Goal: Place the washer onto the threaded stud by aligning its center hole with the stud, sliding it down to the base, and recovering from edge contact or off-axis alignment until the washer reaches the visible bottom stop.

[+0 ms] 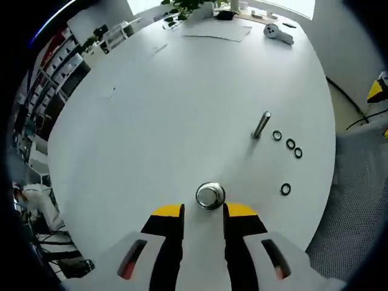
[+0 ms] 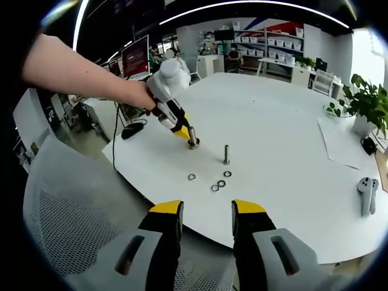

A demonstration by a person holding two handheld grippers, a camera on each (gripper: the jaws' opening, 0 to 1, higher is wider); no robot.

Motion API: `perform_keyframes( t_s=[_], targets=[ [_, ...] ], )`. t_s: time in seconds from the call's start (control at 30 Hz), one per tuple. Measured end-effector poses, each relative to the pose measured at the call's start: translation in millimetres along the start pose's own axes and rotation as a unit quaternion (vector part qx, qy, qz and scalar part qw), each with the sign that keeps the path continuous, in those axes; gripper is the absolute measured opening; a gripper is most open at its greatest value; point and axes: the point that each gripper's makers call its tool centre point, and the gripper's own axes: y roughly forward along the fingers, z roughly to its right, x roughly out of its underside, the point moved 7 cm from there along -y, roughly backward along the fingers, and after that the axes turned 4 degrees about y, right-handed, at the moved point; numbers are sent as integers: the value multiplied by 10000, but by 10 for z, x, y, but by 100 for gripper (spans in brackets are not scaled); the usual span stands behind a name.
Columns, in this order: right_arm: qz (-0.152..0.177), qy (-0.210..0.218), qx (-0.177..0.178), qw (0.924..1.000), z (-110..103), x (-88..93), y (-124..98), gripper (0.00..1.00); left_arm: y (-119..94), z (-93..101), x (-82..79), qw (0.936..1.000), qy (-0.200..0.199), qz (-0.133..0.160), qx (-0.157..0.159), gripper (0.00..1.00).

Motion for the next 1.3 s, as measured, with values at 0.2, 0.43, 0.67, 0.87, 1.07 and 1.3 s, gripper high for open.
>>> perform_keyframes(
  t_s=[0.2, 0.43, 0.67, 0.87, 1.07, 1.3],
  targets=[
    [50, -39, -86, 9999, -50, -8, 4, 35, -324, 125, 177, 9986, -408, 280, -176, 23],
    [51, -55, -164, 9998, -63, -9, -12, 34, -641, 307, 348, 9945, -745, 681, -265, 24],
    [-31, -169, -231, 9996, -93, -9, 18, 34, -940, 482, 363, 9873, -956, 1197, -423, 24],
    [-35, -141, -176, 9997, -51, -1, 22, 34, -1173, 597, 457, 9733, -1405, 1776, -362, 26],
    [-146, -161, -103, 9997, -42, 22, 12, 34, -1396, 777, 624, 9613, -1684, 2155, -345, 28],
    [-346, -142, -36, 9993, -31, 62, 34, 34, -1629, 932, 838, 9483, -2065, 2389, -320, 30]
  ],
)
